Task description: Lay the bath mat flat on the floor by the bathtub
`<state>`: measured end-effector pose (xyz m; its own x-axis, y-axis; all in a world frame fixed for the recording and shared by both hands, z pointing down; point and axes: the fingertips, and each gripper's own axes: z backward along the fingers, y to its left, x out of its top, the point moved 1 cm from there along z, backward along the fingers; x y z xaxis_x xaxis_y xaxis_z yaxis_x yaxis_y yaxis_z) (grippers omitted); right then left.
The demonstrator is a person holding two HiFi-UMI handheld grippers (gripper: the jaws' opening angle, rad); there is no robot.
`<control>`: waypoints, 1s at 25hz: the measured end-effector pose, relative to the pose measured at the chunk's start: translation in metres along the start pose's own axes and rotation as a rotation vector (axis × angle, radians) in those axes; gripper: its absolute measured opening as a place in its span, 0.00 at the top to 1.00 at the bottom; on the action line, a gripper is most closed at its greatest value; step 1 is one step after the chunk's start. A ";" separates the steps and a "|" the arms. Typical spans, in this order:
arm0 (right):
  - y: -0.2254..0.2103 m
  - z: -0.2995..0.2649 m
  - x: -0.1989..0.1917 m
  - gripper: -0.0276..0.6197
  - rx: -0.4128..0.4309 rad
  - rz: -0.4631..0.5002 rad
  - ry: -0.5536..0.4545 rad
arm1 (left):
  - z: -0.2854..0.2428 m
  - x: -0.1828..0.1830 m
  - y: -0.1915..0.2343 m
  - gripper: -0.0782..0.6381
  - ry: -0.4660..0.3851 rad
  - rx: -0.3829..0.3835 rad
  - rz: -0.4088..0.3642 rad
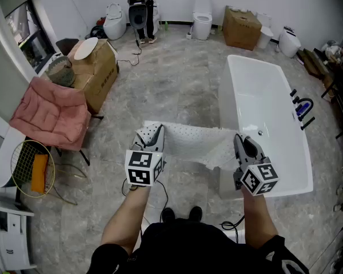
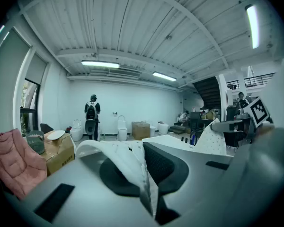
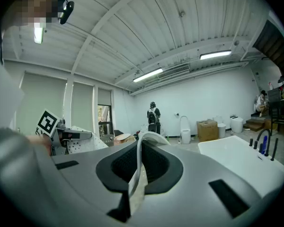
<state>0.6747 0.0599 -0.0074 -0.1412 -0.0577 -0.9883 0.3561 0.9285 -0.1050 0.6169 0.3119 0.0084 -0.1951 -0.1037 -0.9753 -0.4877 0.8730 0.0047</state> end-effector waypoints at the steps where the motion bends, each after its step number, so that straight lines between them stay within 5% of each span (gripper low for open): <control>1: -0.001 0.003 -0.003 0.93 0.003 -0.004 0.003 | 0.000 -0.002 -0.004 0.86 0.004 0.001 0.000; 25: -0.081 0.042 -0.013 0.93 0.067 -0.099 0.015 | -0.022 -0.006 -0.071 0.86 0.017 0.030 -0.007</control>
<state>0.6868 -0.0301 0.0091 -0.1926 -0.1417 -0.9710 0.4008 0.8919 -0.2096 0.6342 0.2399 0.0184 -0.2064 -0.1180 -0.9713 -0.4634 0.8861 -0.0092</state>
